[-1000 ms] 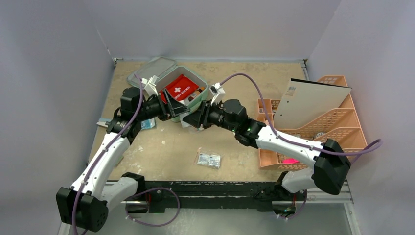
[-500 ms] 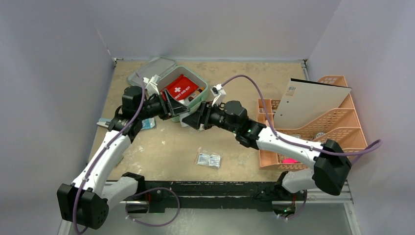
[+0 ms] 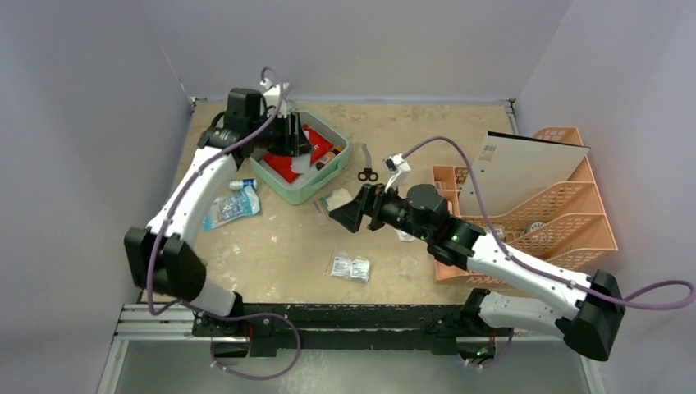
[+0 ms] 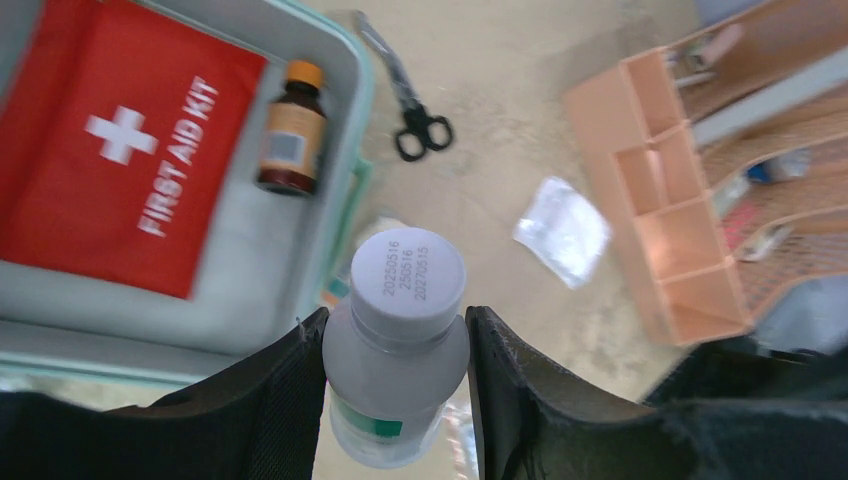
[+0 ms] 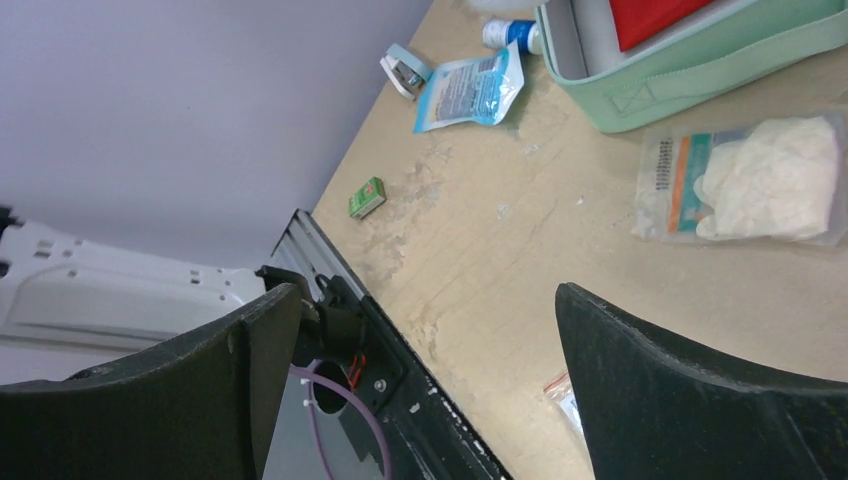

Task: Organize the medicine kit
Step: Place the pill bottle in the medicine box.

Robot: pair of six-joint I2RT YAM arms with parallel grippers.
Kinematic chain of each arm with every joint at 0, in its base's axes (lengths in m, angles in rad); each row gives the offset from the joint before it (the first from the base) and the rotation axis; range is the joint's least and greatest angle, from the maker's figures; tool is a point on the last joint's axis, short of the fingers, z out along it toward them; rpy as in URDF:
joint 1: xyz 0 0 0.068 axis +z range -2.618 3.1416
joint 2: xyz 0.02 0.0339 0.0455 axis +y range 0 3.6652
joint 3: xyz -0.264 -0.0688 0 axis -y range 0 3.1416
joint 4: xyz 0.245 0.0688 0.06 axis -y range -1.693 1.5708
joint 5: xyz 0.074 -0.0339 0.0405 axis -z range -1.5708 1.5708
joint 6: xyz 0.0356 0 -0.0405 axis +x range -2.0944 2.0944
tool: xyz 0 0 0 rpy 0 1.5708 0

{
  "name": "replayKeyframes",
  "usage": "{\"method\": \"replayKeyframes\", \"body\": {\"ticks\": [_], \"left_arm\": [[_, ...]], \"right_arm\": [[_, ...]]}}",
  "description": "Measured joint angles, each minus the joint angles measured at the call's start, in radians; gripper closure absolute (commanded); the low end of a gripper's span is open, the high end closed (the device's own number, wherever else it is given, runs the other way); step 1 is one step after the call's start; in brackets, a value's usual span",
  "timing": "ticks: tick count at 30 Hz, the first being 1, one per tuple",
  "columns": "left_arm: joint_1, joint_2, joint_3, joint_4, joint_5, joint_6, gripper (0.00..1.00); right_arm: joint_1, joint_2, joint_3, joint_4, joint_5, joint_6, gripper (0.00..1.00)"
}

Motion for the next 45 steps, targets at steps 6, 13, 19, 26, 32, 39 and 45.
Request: {"method": "replayKeyframes", "body": {"ticks": [6,13,19,26,32,39,45], "left_arm": [[0.024,0.249,0.180,-0.070,-0.083,0.238,0.75],[0.045,0.461,0.270,-0.147,-0.130,0.411,0.73],[0.046,0.521,0.276,-0.174,-0.123,0.461,0.71],[0.046,0.553,0.276,-0.174,-0.092,0.474,0.66],[0.044,0.624,0.277,-0.182,-0.052,0.480,0.62],[0.038,0.655,0.292,-0.203,-0.001,0.480,0.44],[0.038,0.655,0.313,-0.209,0.035,0.476,0.41]], "right_arm": [[0.000,-0.094,-0.008,-0.064,0.028,-0.030,0.01],[0.000,-0.114,-0.011,-0.109,0.035,-0.050,0.01],[0.000,-0.115,-0.011,-0.116,0.051,-0.071,0.01],[0.000,-0.107,-0.011,-0.116,0.053,-0.081,0.01],[0.000,-0.104,-0.011,-0.127,0.053,-0.086,0.01],[0.000,-0.098,-0.011,-0.136,0.056,-0.093,0.01],[0.000,-0.098,-0.011,-0.151,0.076,-0.097,0.01]]}}
